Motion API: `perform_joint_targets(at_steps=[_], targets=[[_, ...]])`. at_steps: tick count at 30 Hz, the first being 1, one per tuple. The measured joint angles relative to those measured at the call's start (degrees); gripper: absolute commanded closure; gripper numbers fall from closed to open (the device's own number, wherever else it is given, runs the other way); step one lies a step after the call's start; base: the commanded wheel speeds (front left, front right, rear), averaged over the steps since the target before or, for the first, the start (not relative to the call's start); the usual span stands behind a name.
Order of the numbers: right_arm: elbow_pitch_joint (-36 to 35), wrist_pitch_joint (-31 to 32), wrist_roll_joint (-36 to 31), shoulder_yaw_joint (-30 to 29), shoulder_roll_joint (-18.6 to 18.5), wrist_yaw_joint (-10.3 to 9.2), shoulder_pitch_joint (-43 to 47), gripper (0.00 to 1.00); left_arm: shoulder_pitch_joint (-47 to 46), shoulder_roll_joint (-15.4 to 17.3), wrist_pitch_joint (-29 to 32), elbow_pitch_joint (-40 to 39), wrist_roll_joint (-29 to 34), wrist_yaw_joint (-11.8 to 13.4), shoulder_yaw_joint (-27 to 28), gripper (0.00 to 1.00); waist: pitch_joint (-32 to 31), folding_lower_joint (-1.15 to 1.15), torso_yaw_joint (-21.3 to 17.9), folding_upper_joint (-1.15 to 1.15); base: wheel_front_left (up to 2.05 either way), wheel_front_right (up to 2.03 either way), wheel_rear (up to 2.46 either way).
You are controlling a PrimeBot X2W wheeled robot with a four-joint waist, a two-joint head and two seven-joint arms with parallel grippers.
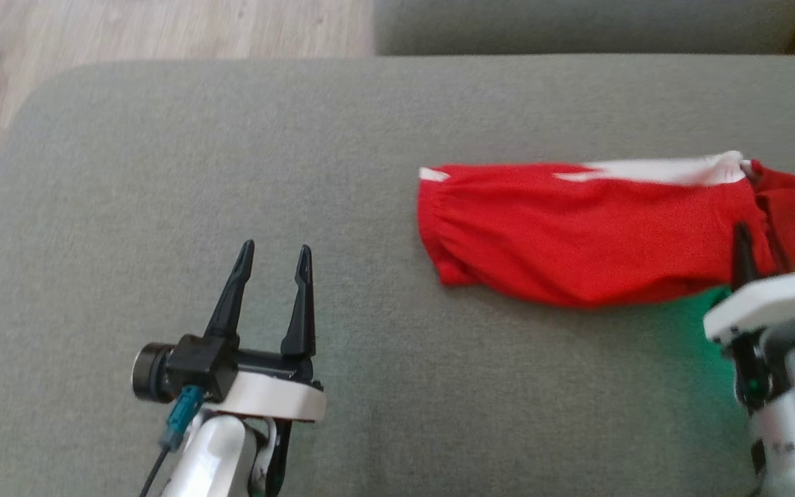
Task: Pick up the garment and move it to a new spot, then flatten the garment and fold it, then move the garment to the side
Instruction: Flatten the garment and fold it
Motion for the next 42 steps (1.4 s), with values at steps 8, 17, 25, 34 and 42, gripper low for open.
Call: perform_joint_targets(at_steps=[8,17,25,34,42], targets=[[-4.80,-0.34,-1.59,-6.49,2.13,0.00,6.26,1.00,2.09,0.04,0.00,0.09,0.49,-0.55,0.14,0.00,-2.47,0.00,-1.36,0.00,0.00,0.00,0.00],[-9.54,0.11,-1.53,-4.31,4.70,0.00,6.26,1.00,2.19,0.11,0.00,0.79,1.49,-1.03,0.37,0.00,-3.13,0.01,0.57,0.00,0.00,0.00,0.00],[-13.16,-0.48,1.58,4.94,7.49,0.00,3.84,1.00,2.24,0.12,0.00,1.53,1.74,-1.53,1.25,0.00,-4.62,0.01,2.24,0.00,0.00,0.00,0.00],[-9.27,-2.93,8.75,19.39,7.61,0.00,0.10,1.00,2.24,0.12,0.00,1.91,0.29,-1.53,0.57,0.00,-4.77,0.01,5.42,0.00,0.00,0.00,0.00],[-1.80,-5.72,12.17,28.49,7.61,0.00,-2.18,1.00,2.10,0.13,0.00,1.96,-0.49,-1.45,-0.20,0.00,-3.97,0.01,7.51,0.00,0.00,0.00,0.00]])
